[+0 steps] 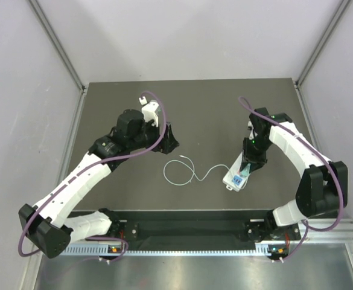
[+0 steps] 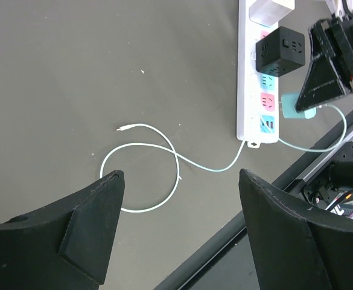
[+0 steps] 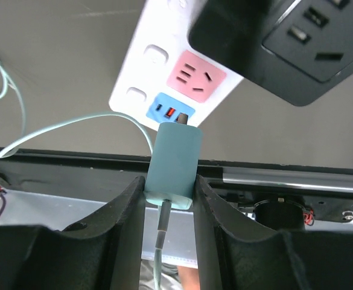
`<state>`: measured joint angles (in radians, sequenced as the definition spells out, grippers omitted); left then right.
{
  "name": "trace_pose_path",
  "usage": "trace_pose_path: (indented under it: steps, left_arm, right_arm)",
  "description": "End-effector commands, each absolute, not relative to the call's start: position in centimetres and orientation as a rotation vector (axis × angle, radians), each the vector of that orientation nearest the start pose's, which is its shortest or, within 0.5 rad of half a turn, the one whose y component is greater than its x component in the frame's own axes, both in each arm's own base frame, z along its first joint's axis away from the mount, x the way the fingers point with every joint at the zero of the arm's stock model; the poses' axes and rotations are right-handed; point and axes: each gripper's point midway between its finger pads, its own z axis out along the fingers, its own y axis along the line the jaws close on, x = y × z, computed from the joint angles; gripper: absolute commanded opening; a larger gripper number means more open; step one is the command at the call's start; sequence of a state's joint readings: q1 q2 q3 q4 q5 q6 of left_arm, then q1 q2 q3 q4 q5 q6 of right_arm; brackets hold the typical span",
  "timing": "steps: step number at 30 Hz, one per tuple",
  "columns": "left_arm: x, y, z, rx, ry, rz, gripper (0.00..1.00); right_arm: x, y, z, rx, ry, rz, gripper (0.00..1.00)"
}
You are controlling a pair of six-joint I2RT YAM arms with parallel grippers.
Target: Insert the plug
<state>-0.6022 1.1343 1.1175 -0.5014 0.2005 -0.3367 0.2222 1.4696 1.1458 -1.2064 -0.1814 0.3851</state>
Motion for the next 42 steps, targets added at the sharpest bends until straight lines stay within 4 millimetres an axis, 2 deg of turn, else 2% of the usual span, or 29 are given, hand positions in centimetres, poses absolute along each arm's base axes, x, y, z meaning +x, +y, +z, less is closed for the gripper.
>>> trace_pose_path:
  steps: [1,5,10,12,15,17,19,24,28,32,35,39,42]
  left_arm:
    - [25.6,-23.4,26.5,0.431,2.084,-0.762,0.81]
    - [25.5,-23.3,26.6,0.431,2.079,-0.759,0.82]
    - [25.4,-23.4,26.6,0.436,2.080,-0.773,0.82]
    - [25.4,-23.5,26.7,0.437,2.078,-0.775,0.82]
    - [25.3,-23.5,26.7,0.437,2.077,-0.779,0.82]
    - [25.3,-23.5,26.5,0.438,2.081,-0.783,0.82]
    - [25.3,-23.6,26.6,0.441,2.078,-0.788,0.82]
    - [25.4,-23.6,26.4,0.437,2.083,-0.781,0.82]
    - [25.3,-23.6,26.5,0.439,2.079,-0.785,0.82]
    - [25.2,-23.6,26.7,0.444,2.076,-0.793,0.82]
    - [25.2,-23.7,26.6,0.442,2.077,-0.794,0.81]
    - [25.2,-23.6,26.7,0.441,2.075,-0.793,0.81]
    - [25.2,-23.5,26.7,0.440,2.075,-0.789,0.81]
  right_arm:
    - [21.2,9.9,12.8,0.262,3.114,0.365,0.00]
    - [21.5,9.9,12.3,0.281,3.138,0.349,0.00]
    - [21.7,10.7,11.8,0.311,3.156,0.425,0.00]
    - [22.1,10.2,11.8,0.276,3.149,0.377,0.00]
    - [22.7,9.6,12.5,0.124,3.127,0.352,0.00]
    - [23.0,8.4,12.5,0.118,3.113,0.243,0.00]
    - [23.1,8.5,12.4,0.113,3.111,0.248,0.00]
    - [23.4,10.5,11.1,0.327,3.076,0.394,0.00]
    - [23.5,11.5,11.4,0.515,3.027,0.473,0.00]
    - [23.9,12.4,12.7,0.715,2.966,0.554,0.00]
    - [23.5,13.0,12.8,0.759,3.004,0.591,0.00]
    - [22.5,12.0,11.9,0.811,3.095,0.476,0.00]
    - [22.3,11.5,11.6,0.852,3.094,0.463,0.00]
